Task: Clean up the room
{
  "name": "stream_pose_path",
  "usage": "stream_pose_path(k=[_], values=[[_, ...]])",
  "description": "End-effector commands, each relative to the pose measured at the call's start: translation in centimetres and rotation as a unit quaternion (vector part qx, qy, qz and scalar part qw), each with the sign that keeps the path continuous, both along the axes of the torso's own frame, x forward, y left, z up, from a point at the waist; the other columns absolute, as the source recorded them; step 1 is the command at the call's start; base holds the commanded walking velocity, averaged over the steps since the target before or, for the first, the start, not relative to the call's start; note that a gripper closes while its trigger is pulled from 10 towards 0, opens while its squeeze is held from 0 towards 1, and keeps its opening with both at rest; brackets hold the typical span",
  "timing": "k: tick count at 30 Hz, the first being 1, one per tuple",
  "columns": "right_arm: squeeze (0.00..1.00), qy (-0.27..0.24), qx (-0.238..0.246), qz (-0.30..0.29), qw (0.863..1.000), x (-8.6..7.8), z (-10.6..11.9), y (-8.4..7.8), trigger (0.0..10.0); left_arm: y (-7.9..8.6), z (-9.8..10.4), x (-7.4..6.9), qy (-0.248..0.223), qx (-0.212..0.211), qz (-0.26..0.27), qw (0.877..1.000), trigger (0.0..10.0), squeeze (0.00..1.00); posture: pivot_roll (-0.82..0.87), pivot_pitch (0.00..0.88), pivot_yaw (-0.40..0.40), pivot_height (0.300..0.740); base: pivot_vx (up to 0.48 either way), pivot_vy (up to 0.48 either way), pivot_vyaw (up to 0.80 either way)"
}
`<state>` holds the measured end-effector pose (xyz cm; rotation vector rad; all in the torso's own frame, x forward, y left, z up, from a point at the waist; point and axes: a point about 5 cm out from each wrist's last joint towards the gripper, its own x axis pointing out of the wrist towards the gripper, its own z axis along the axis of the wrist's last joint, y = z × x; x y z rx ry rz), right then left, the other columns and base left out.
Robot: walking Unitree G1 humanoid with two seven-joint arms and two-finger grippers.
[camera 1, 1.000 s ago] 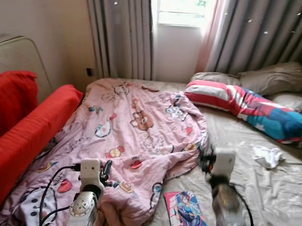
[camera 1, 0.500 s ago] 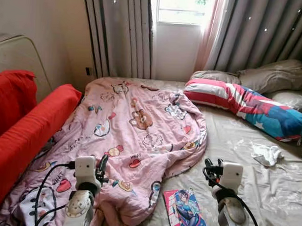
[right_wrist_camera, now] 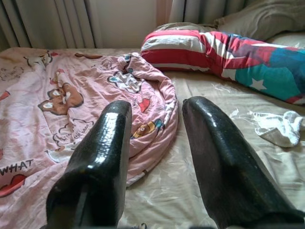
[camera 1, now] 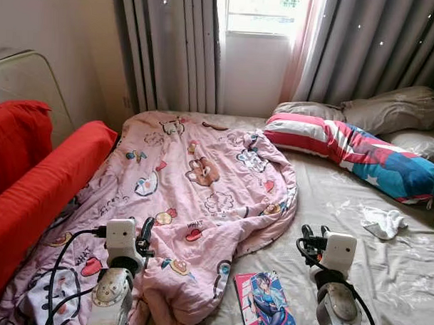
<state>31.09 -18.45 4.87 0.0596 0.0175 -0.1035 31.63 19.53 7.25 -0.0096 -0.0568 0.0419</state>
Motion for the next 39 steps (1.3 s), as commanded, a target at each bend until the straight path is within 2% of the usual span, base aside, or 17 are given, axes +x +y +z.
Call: stream_pose_path(k=[1,11,16,27,39], values=[[0.00,-0.006,0.000,-0.001,1.000,0.4,0.5,0.0,10.0,0.1,0.3,0.3,0.000,-0.001,-0.004,1.000,10.0,0.00,-0.04,0.000,-0.037,0.720,0.000,0.000,0.00],[0.00,0.004,0.009,0.001,1.000,0.5,0.3,0.5,10.0,0.3,0.3,0.5,0.007,0.003,-0.006,1.000,10.0,0.00,-0.04,0.005,-0.032,0.645,0.000,0.000,0.00],[0.00,-0.004,0.012,0.014,1.000,0.6,0.4,0.8,10.0,0.2,0.3,0.6,0.009,0.005,-0.008,1.000,10.0,0.00,-0.04,0.009,-0.031,0.645,0.000,0.000,0.00],[0.00,0.012,0.011,0.019,1.000,0.7,0.1,1.2,10.0,0.0,0.3,0.8,0.018,0.004,-0.015,1.000,10.0,0.00,-0.04,0.020,-0.028,0.645,0.000,0.000,0.00],[0.00,0.059,0.034,0.026,0.997,0.1,-1.4,1.5,10.0,-0.3,0.1,0.7,0.025,0.004,-0.023,0.999,10.0,0.00,-0.04,0.034,-0.024,0.645,0.000,0.000,0.00]])
